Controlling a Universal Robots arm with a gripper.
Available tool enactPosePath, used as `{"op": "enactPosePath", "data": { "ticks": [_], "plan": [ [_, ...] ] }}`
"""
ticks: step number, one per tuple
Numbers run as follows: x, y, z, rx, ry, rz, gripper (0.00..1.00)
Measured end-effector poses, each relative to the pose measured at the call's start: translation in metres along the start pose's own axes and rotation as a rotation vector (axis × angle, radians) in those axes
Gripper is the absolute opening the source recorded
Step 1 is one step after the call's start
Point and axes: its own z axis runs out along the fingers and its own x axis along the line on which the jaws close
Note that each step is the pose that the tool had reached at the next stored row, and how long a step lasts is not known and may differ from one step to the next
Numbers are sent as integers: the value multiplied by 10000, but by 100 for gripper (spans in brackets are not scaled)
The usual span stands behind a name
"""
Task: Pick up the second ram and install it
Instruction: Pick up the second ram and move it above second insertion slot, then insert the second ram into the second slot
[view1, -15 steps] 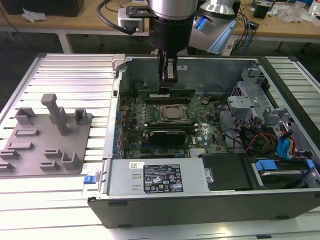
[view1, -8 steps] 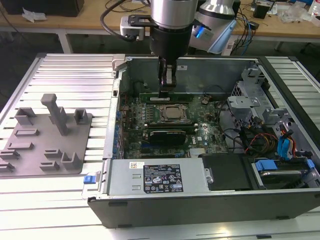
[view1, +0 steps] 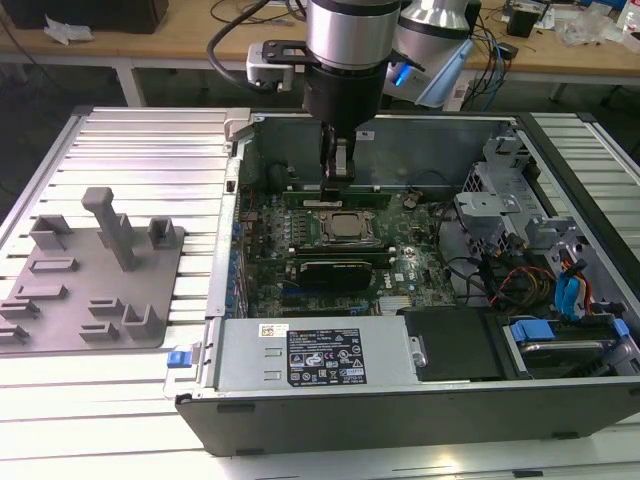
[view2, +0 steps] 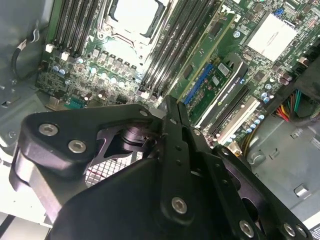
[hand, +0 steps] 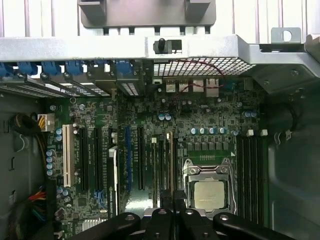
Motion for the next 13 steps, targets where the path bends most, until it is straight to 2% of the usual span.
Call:
{"op": "enactPosePath", "data": {
  "ticks": [8, 13],
  "plan": [
    [0, -1, 3, 0, 1, -1, 10],
    [1, -4, 96, 11, -1, -3, 10]
  ]
}}
